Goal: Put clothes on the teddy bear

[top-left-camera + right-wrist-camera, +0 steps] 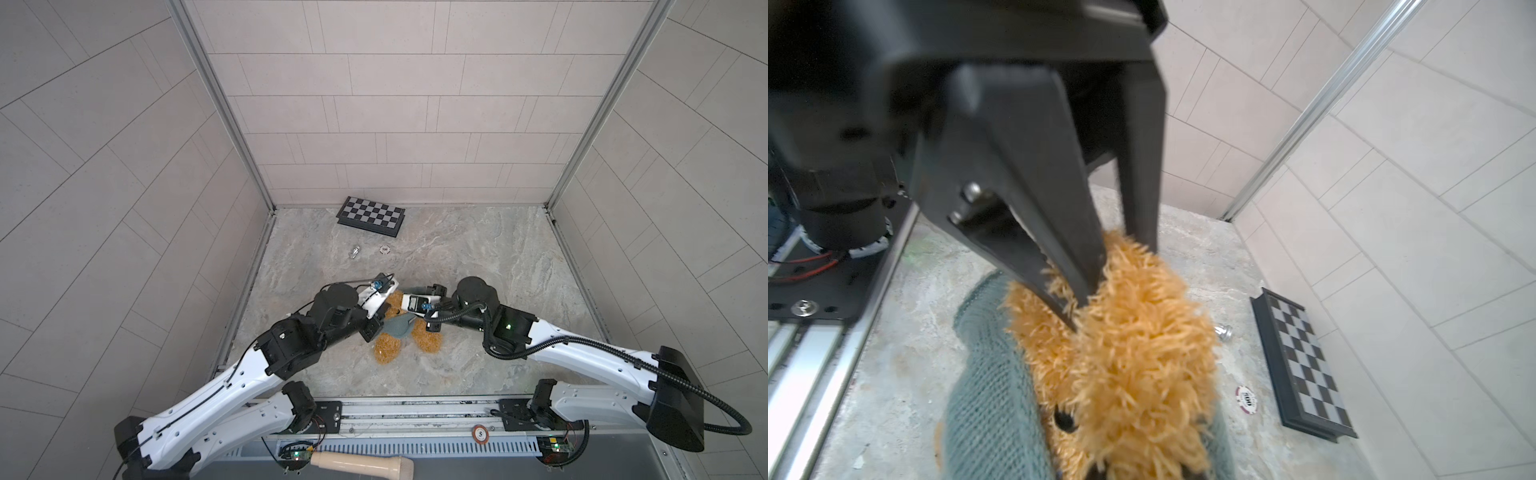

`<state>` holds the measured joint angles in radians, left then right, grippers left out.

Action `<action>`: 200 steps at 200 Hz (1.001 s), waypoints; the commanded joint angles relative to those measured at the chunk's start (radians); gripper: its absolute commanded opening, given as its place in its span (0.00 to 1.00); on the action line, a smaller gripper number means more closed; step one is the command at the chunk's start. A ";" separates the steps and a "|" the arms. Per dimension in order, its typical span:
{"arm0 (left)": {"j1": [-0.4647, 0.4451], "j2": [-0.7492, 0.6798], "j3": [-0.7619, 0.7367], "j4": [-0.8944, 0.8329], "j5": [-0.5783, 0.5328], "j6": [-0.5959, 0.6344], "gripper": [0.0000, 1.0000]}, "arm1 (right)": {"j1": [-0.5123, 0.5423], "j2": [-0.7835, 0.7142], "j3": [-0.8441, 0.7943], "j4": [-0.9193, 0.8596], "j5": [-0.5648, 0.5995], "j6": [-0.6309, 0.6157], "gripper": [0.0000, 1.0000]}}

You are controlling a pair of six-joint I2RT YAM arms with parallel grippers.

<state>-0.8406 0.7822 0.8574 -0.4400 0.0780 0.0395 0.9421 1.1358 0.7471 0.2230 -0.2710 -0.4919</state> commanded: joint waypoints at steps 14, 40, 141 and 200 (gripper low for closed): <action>0.186 -0.096 0.042 -0.004 0.235 -0.269 0.98 | 0.015 -0.090 -0.201 0.202 0.011 -0.203 0.00; 0.347 -0.069 0.122 -0.034 0.345 -0.403 0.98 | 0.016 0.036 -0.162 0.399 -0.008 -0.280 0.00; 0.606 0.186 -0.049 -0.004 0.772 -0.555 0.80 | 0.405 0.024 -0.360 0.495 0.573 -0.515 0.00; 0.466 0.061 -0.263 0.042 0.732 -0.641 0.80 | 0.460 -0.039 -0.458 0.481 0.686 -0.419 0.00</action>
<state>-0.3336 0.8856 0.6346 -0.4545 0.8051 -0.5529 1.4010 1.1362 0.3149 0.6968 0.3286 -0.9665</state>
